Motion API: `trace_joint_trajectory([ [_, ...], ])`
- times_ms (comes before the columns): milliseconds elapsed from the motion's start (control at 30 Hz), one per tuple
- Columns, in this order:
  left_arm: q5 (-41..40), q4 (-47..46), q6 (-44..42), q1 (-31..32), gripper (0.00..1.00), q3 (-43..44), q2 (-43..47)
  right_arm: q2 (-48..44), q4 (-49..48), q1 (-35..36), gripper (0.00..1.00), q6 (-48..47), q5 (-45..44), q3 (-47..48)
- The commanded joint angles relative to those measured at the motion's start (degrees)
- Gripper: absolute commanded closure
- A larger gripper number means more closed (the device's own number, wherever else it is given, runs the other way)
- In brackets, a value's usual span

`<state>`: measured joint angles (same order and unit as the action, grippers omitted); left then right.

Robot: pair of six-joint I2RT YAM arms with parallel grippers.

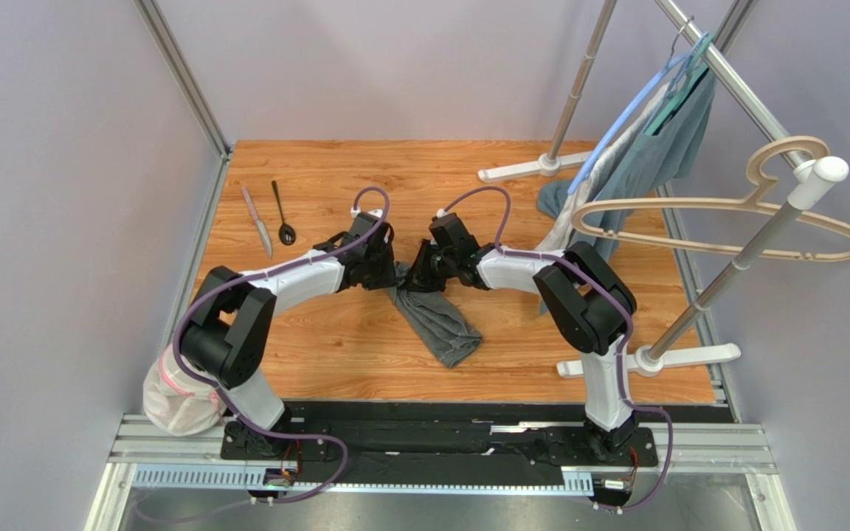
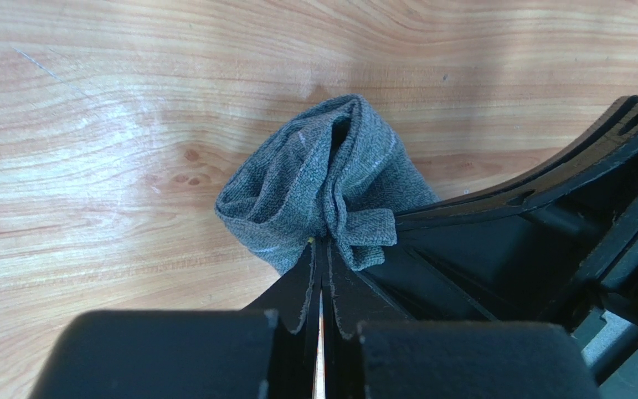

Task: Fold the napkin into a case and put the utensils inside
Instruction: Grasp the top corner of the smaller rectangle folded napkin from the folded napkin.

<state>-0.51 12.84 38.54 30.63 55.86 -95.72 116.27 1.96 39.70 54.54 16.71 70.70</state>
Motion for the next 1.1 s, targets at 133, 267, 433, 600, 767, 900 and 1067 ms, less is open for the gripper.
trace_joint_trajectory([
  [133,1.7,-3.0,3.0,-2.0,1.0,-1.2,1.7,6.8,-9.7,-0.2,0.99,-9.1,15.2,3.9],
  [267,4.6,-4.9,4.2,-2.9,1.0,-1.8,1.9,7.4,-7.7,-0.2,0.98,-10.6,16.4,5.2],
  [433,7.7,-5.9,5.5,-4.7,1.0,-2.4,0.7,5.6,-5.4,-0.7,0.9,-13.1,15.5,5.0],
  [600,7.6,-5.5,4.8,-6.1,1.0,-2.9,0.4,3.4,-0.5,-2.0,0.72,-18.5,16.1,5.4],
  [767,8.7,-5.6,4.3,-7.2,1.0,-3.3,0.1,0.9,-1.0,-3.3,0.64,-21.1,18.0,3.5],
  [900,9.2,-6.1,4.5,-7.2,1.0,-3.6,0.3,-0.2,-1.3,-3.8,0.61,-22.1,20.1,3.4],
  [1067,9.7,-5.9,4.3,-7.2,1.0,-3.6,0.3,-1.2,-3.3,-4.3,0.55,-22.0,20.8,2.7],
])
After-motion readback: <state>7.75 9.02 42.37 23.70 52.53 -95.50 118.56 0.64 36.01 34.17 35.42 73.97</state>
